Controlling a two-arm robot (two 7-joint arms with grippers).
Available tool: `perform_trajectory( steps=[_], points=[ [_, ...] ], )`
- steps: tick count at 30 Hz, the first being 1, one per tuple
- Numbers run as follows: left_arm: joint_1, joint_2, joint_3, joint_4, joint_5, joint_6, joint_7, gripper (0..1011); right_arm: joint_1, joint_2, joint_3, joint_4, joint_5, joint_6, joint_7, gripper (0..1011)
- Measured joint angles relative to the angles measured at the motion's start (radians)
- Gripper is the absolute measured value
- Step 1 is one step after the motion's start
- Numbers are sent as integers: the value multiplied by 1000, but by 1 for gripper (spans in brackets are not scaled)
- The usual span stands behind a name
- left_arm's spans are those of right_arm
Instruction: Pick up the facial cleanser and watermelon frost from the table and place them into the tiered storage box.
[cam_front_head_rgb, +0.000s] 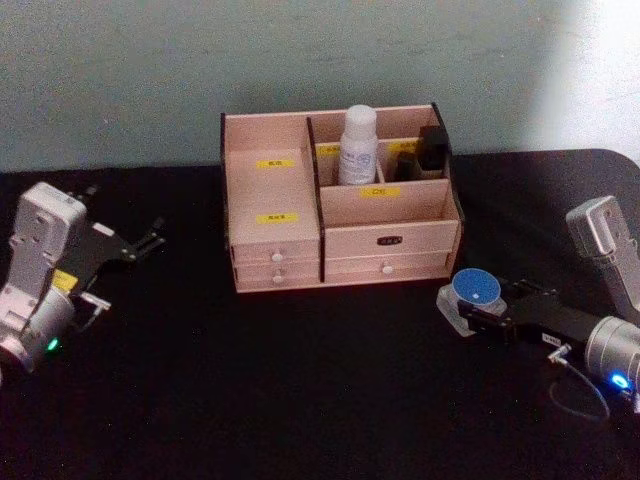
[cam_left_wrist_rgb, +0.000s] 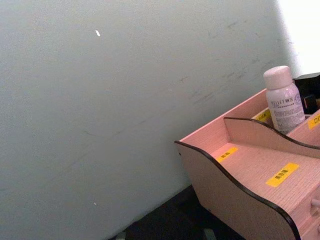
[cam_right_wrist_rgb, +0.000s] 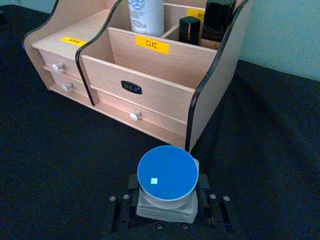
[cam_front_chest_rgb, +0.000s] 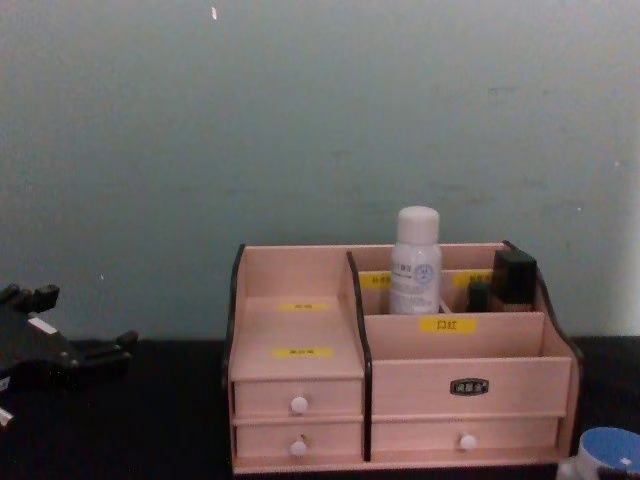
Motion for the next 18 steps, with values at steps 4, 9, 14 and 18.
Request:
perform_trajectory(
  steps=[4, 9, 14, 18],
  points=[
    [0, 0, 0, 0, 0, 0, 0, 1001, 0, 0, 0, 0, 0, 0, 0, 698],
    [0, 0, 0, 0, 0, 0, 0, 1001, 0, 0, 0, 0, 0, 0, 0, 698],
    [0, 0, 0, 0, 0, 0, 0, 1001, -1, 2, -2, -1, -6, -10, 5, 698],
    [0, 0, 0, 0, 0, 0, 0, 1001, -4, 11, -3, -14, -7, -25, 26, 698]
  ],
)
